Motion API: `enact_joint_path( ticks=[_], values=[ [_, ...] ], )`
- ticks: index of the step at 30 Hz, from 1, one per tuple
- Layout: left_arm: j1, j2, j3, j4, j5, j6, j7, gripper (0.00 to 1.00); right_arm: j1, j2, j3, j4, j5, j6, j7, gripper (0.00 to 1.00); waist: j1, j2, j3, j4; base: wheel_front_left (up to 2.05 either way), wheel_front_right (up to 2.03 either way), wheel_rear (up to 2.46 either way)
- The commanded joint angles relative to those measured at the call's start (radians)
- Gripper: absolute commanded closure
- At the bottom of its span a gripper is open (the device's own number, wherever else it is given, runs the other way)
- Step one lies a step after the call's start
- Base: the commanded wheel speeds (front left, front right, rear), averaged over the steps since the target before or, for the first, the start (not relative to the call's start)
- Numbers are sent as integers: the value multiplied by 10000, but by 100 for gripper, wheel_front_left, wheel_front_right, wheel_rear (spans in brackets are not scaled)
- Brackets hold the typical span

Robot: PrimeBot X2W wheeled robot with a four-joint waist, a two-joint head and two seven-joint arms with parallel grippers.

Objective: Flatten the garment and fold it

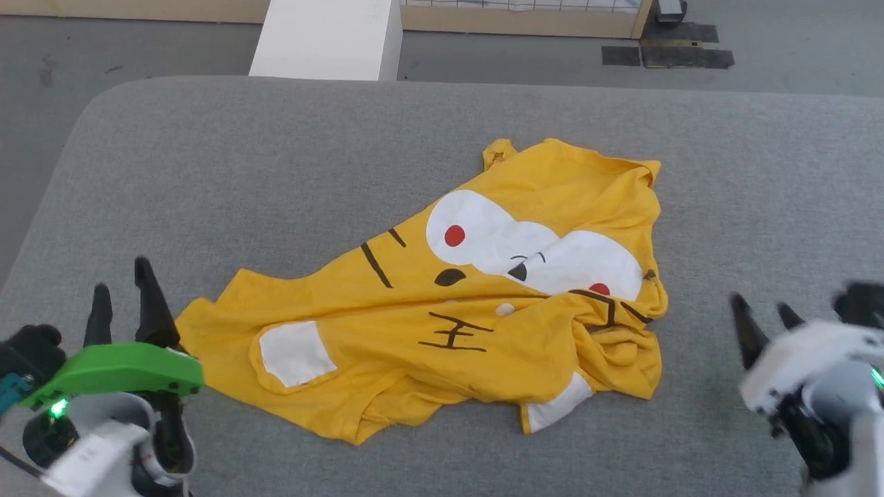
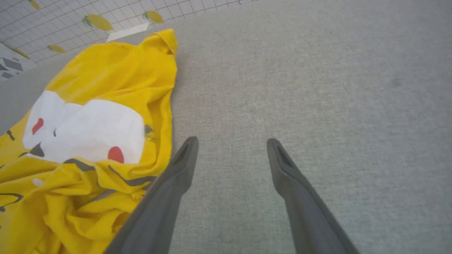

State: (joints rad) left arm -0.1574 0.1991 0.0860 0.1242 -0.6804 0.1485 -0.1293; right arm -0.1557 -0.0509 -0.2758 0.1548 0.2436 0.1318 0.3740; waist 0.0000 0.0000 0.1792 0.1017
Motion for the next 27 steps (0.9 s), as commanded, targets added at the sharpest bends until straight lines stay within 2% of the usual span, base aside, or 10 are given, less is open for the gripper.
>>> enact_joint_path(
  ticks=[1, 6, 12, 18, 19, 20, 21, 27],
  values=[
    [159, 45, -144, -87, 399, -69, -413, 0, -394, 7, 304, -80, -149, -11, 228, 0, 0, 0, 46, -9, 0, 0, 0],
    [787, -84, -812, -253, 1563, 37, -1053, 0, -1519, -384, 1912, 320, -637, -11, 1415, 0, 0, 0, 263, 106, 0, 0, 0],
    [844, -479, -1050, -97, 1742, 30, -1206, 0, -2295, -1196, 3401, 1561, -1273, -11, 3522, 0, 0, 0, 537, 647, 0, 0, 0],
    [614, -781, -1100, 24, 1749, -2, -1273, 0, -2647, -1815, 4114, 2199, -1276, -11, 4005, 0, 0, 0, 812, 1309, 0, 0, 0],
    [603, -816, -1136, 66, 1759, -28, -1279, 0, -2696, -1938, 4251, 2306, -1214, -11, 4101, 10, 0, 0, 835, 1417, 0, 0, 0],
    [583, -842, -1163, 81, 1773, -55, -1284, 0, -2767, -2026, 4344, 2336, -1108, -11, 4101, 64, 0, 0, 859, 1511, 0, 0, 0],
    [567, -862, -1183, 108, 1799, -84, -1291, 0, -2898, -2133, 4415, 2356, -980, -11, 4057, 100, 0, 0, 878, 1598, 0, 0, 0],
    [419, -992, -1405, 281, 1894, -246, -1307, 0, -4558, -2704, 4349, 2624, -706, -11, 3825, 100, 0, 0, 1056, 2040, 0, 0, 0]
  ],
)
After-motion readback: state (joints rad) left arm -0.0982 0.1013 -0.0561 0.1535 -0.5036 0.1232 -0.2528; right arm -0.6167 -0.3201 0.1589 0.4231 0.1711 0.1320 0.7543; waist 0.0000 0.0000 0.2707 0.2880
